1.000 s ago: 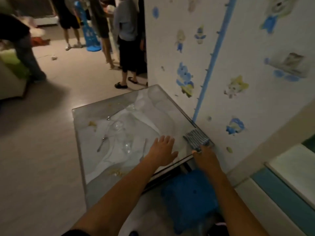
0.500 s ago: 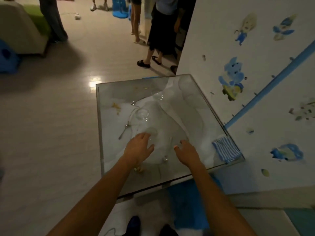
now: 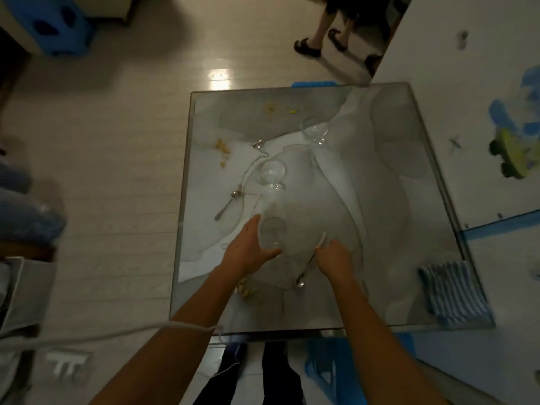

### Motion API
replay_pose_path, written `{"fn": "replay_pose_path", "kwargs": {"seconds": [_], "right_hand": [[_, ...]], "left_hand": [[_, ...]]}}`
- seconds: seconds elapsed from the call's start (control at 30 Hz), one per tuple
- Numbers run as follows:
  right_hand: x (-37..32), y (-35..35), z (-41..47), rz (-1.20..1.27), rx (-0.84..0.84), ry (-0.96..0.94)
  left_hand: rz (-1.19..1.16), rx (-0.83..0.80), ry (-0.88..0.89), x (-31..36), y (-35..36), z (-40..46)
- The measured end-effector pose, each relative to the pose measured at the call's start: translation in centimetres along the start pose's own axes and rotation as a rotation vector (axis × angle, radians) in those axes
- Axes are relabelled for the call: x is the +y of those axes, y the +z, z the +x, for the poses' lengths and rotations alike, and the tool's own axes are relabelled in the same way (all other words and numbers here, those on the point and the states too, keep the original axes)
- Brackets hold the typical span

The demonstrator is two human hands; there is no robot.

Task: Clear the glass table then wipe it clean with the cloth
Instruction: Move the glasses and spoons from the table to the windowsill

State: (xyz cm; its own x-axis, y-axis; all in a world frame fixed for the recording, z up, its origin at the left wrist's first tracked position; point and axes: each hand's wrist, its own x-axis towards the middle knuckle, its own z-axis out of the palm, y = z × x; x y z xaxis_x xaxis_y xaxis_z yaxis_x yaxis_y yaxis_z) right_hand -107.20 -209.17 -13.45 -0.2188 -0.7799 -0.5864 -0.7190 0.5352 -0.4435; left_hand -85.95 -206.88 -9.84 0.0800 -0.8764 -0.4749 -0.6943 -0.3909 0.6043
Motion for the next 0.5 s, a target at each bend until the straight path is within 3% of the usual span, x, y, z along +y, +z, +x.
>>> {"fn": "replay_pose_path", "kwargs": {"seconds": [0.5], "right_hand": [[0.7, 3.4, 5.3, -0.023, -0.008, 0.087]], "left_hand": [[-0.047, 0.012, -0.013, -0.2, 0.9, 1.8]]}}
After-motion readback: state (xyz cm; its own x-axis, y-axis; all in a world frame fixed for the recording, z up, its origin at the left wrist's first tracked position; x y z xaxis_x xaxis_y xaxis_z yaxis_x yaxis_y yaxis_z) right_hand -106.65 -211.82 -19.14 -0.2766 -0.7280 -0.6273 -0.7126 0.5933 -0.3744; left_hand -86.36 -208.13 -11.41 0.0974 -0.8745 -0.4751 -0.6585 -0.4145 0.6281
